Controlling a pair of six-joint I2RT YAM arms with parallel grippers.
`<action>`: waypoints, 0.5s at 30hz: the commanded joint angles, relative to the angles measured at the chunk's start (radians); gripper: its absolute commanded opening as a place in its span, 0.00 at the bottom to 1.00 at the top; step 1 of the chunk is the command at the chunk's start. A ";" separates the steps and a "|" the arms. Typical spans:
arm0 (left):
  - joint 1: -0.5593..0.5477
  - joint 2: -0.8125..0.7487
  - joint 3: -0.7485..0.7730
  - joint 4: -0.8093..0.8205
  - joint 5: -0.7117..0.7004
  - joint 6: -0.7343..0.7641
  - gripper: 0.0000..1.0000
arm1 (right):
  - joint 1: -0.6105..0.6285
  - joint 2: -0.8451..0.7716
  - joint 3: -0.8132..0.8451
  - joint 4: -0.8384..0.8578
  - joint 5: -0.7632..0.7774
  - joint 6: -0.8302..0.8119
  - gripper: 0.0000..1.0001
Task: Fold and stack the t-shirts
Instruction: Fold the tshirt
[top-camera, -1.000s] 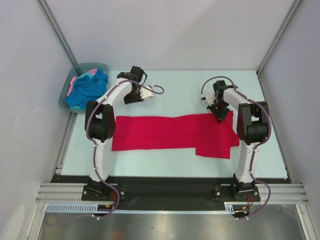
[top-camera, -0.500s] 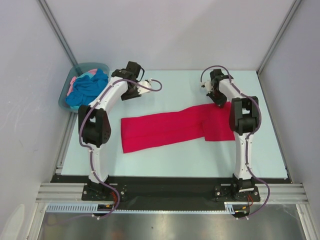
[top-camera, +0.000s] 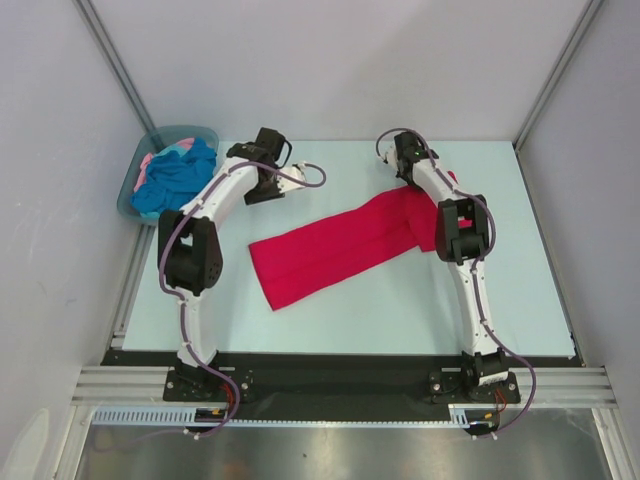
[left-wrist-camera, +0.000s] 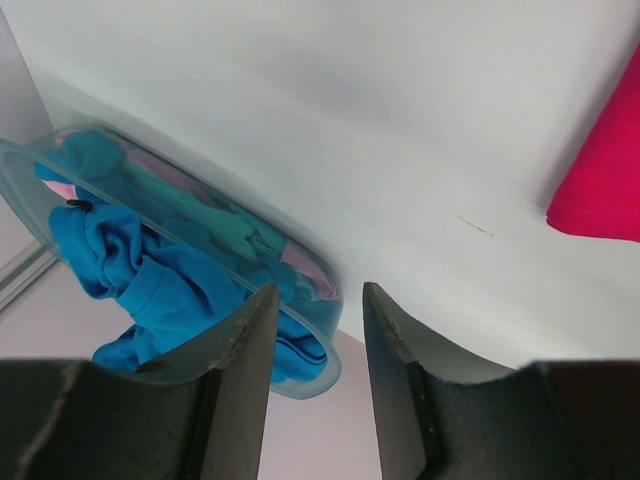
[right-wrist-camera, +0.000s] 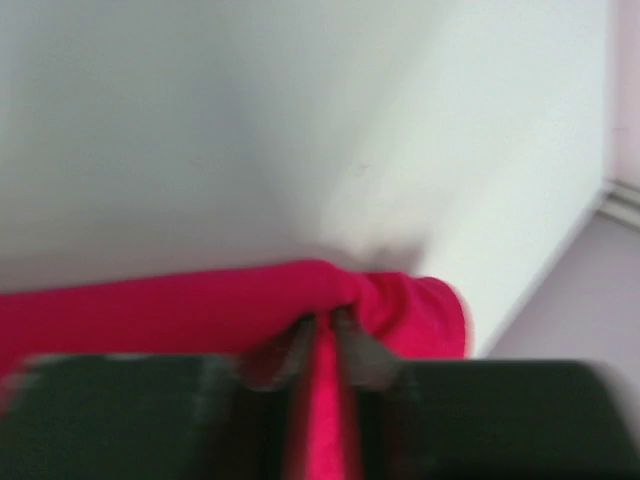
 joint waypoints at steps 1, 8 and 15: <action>-0.007 -0.065 -0.023 0.042 -0.005 0.016 0.45 | 0.038 0.066 0.004 0.184 -0.058 -0.010 0.25; -0.002 -0.131 -0.235 0.232 -0.026 0.136 0.45 | 0.038 -0.276 -0.207 0.072 -0.203 0.090 0.59; 0.078 -0.146 -0.204 0.252 0.076 -0.056 0.26 | 0.062 -0.668 -0.669 0.169 -0.308 -0.048 0.61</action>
